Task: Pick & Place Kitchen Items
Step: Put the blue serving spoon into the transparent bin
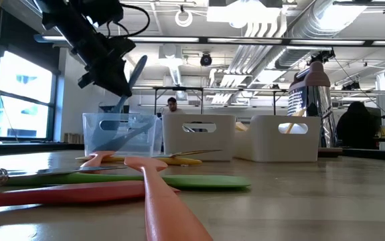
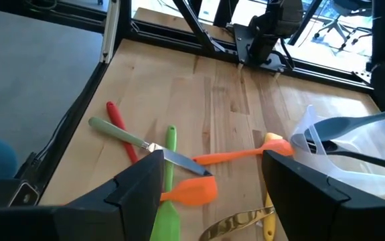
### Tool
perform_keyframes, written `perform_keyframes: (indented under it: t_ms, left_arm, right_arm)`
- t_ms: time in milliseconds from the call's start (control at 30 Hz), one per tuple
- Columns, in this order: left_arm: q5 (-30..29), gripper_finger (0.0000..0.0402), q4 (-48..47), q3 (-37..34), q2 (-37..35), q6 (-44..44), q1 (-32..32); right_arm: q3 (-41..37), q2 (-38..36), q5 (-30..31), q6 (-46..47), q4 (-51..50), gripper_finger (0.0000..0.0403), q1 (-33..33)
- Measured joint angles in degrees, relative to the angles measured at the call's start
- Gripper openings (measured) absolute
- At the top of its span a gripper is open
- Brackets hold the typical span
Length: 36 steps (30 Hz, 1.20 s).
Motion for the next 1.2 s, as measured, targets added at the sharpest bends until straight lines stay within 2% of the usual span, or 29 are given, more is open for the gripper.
perform_keyframes:
  t_ms: [500,1200]
  left_arm:
    - [5.03,0.006,0.1,0.0,3.69,0.85,0.02]
    - [2.63,0.0063,-0.08,0.0,3.69,0.9,0.0]
  right_arm:
    - [0.0,0.02,0.0,-0.09,-0.86,0.0243,0.01]
    - [0.0,0.02,0.04,-0.04,-1.01,0.0243,0.01]
